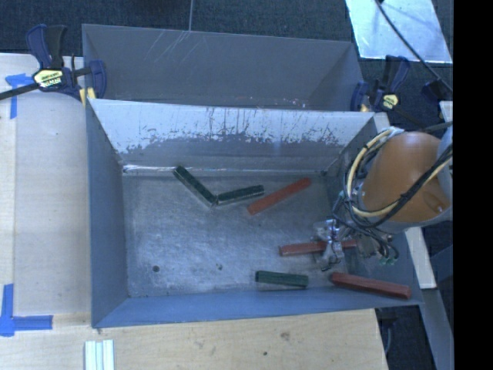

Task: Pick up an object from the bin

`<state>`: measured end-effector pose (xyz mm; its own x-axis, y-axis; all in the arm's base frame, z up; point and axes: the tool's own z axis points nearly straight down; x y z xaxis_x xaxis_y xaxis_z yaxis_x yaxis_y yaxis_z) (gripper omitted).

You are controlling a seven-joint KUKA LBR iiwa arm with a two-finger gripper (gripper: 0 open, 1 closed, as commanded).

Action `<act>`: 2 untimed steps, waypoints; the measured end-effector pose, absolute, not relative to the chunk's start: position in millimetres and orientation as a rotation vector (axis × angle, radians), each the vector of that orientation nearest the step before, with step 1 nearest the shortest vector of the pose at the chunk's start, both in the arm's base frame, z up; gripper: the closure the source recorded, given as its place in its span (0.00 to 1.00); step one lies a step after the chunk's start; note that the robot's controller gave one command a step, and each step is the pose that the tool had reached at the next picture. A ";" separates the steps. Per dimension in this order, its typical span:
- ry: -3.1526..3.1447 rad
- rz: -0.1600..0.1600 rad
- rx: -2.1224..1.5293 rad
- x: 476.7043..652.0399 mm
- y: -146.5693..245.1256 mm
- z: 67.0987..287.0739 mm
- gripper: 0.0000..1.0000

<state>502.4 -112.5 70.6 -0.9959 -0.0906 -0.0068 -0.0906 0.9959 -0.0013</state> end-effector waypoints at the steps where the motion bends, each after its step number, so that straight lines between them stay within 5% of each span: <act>1: 3.123 -0.005 -0.174 519.2 -93.6 241.1 1.00; 2: 3.133 -0.001 -0.171 517.4 -93.6 236.1 0.00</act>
Offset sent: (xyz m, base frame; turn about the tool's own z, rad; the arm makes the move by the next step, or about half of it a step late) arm 0.0141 0.0198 0.1651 -0.0210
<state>517.4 -93.6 236.1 -0.9941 -0.1087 -0.0037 -0.1087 0.9941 -0.0006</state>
